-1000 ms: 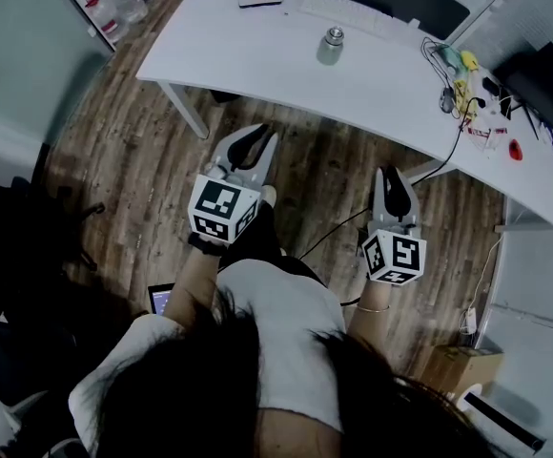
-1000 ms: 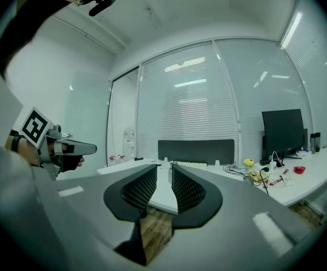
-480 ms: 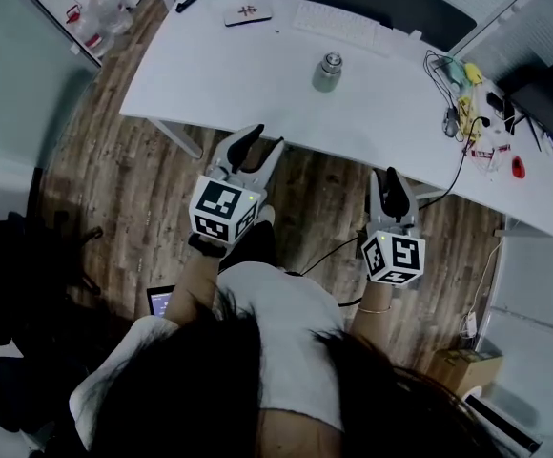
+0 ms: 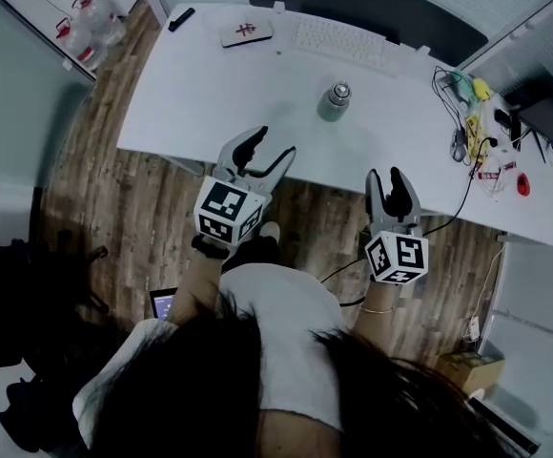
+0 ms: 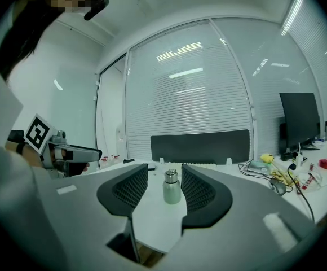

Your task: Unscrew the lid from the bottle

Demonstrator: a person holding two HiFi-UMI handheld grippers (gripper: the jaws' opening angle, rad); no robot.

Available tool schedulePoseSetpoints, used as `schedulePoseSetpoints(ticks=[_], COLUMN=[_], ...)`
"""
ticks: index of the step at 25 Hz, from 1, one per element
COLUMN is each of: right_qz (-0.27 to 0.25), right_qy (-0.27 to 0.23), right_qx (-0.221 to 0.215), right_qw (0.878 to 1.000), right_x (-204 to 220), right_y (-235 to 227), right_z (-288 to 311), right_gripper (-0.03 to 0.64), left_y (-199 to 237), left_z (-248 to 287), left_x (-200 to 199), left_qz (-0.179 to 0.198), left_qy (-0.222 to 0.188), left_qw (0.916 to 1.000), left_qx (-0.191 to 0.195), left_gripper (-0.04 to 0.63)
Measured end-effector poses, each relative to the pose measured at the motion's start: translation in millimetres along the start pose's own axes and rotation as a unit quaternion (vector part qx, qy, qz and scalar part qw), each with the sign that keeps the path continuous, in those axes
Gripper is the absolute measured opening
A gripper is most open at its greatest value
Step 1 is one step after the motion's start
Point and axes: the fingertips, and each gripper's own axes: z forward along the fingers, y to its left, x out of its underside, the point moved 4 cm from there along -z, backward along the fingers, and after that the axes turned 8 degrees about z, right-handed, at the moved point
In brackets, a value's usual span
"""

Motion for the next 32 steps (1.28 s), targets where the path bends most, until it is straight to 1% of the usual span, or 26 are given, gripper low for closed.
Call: schedulePoseSetpoints(ticks=[8,11,16,20,24,28,32], right_qz=[0.014,0.021,0.023,0.028,0.034,0.033,0.037], right_qy=[0.008,0.012,0.019,0.023,0.028,0.035,0.035], right_qx=[-0.009,-0.012,-0.022,-0.038,-0.054,-0.074,-0.091], right_qw=[1.000,1.000,0.999,0.999,0.998,0.996,0.995], right_x=[-5,-6,-7,-9,-16,-26,-35], right_y=[3,-4,-21,-41,-62,-82,-97], right_z=[39,52,81,114,147,180,200], right_gripper=[0.216,0.239,0.255,0.265,0.265,0.270,0.270], left_y=[16,16,19,28,37,51,60], left_z=[22,35,65,103,143,178,199], left_x=[3,8,17,15,2,-12,-22], left_qz=[-0.006,-0.011,-0.018,-0.020,-0.022,-0.017,-0.014], left_qy=[0.006,0.013,0.029,0.024,0.014,0.000,-0.009], left_qw=[0.9990,0.9982,0.9971,0.9971,0.9972,0.9983,0.9989], left_qx=[0.043,0.057,0.068,0.070,0.069,0.055,0.044], left_gripper=[0.307,0.324,0.345,0.362,0.373,0.377,0.380])
